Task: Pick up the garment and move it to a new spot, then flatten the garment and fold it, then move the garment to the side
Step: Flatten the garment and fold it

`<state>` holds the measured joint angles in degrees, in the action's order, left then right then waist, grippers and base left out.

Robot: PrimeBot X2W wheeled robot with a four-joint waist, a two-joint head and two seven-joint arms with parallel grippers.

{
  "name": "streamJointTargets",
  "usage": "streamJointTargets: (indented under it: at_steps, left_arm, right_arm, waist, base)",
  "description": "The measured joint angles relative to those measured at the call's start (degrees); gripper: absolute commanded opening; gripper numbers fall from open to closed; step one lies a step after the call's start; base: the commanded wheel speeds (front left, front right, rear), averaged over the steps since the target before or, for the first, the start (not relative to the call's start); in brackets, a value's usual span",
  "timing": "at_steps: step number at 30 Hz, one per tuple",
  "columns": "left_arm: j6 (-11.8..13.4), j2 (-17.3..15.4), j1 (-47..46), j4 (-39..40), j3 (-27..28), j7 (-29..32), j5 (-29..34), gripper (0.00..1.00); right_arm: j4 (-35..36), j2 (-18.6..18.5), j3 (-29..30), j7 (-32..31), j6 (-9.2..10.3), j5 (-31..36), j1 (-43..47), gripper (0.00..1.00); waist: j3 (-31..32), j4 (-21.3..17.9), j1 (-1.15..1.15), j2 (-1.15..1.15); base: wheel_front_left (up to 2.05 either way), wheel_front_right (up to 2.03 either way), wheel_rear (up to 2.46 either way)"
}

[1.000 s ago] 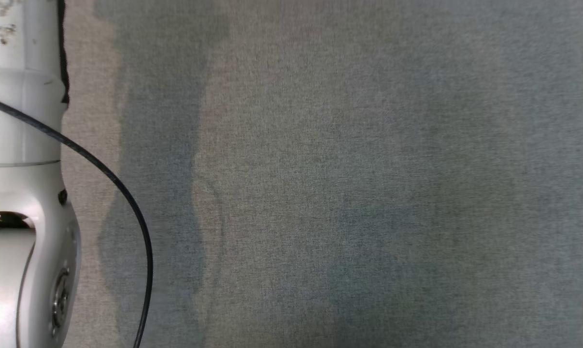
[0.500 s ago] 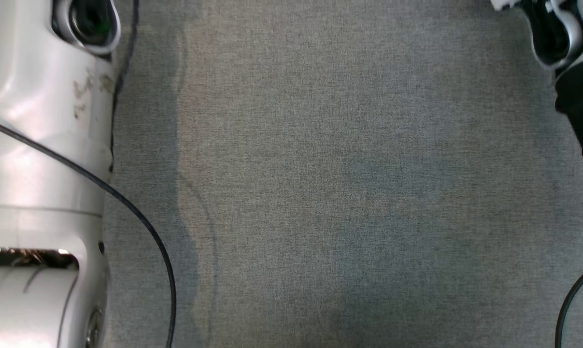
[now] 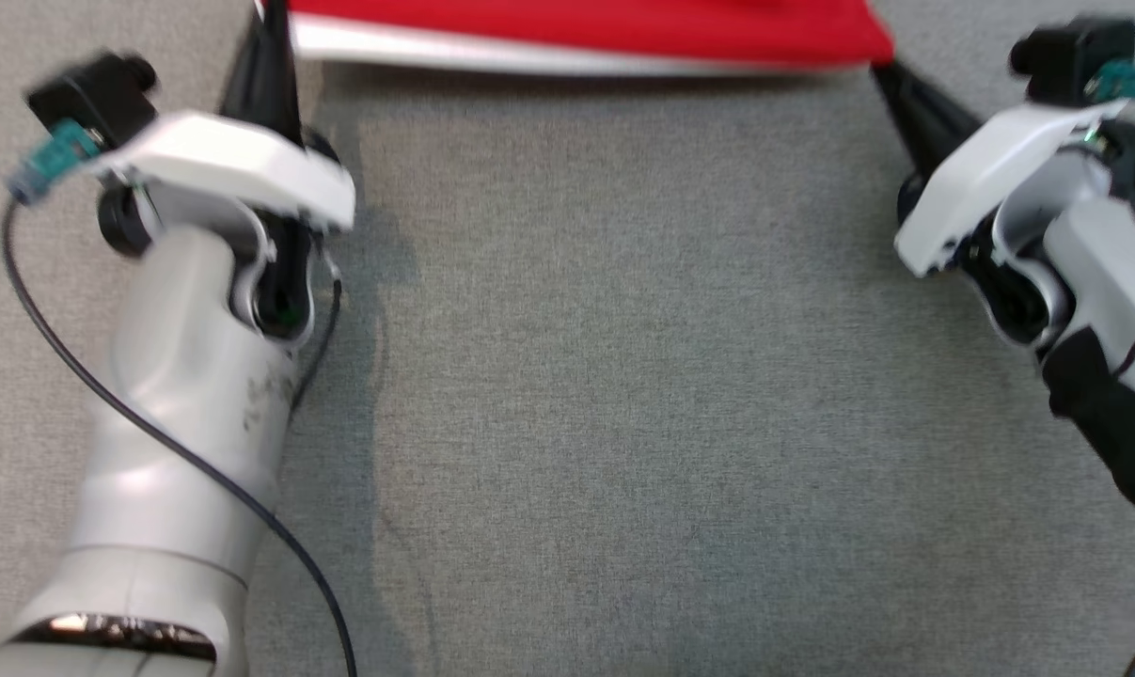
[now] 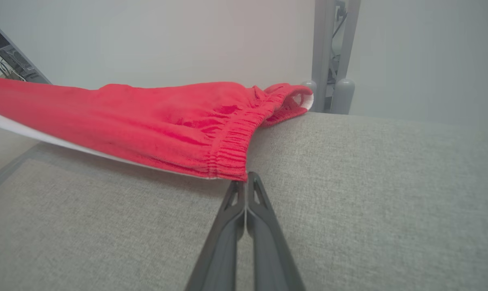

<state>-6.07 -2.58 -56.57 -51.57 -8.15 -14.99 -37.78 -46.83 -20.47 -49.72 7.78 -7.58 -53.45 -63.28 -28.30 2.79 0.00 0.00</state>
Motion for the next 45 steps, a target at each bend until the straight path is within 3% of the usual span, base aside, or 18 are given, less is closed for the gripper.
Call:
streamJointTargets:
  at_steps: [12,19,29,45]
  left_arm:
    - [-0.43,-1.22,9.2,-8.44,-5.97,-0.05,6.77,0.0]
    - [-0.79,-1.67,11.69,-11.66,-9.34,-0.09,8.9,0.0]
    - [-1.08,-0.56,13.6,-10.34,-9.82,-0.1,6.92,0.0]
    - [-0.34,-0.3,19.54,-6.75,-9.27,-0.1,6.39,0.0]
  right_arm:
    - [5.15,-5.5,-7.0,-11.5,0.09,-12.46,7.66,0.0]
    - [6.8,-7.48,-9.59,-13.45,0.09,-15.69,9.21,0.0]
    - [8.53,-8.71,-11.36,-7.73,0.09,-18.05,12.61,0.0]
    - [9.54,-9.9,-11.11,6.1,0.09,-16.38,19.15,0.0]
  waist:
    - [8.89,-0.33,0.0,0.0]
    - [12.86,0.65,0.0,0.0]
    - [16.0,2.64,0.0,0.0]
    - [19.06,1.42,0.0,0.0]
  base:
    - [0.0,0.0,0.0]
    - [0.0,0.0,0.0]
    - [0.0,0.0,0.0]
    - [0.0,0.0,0.0]
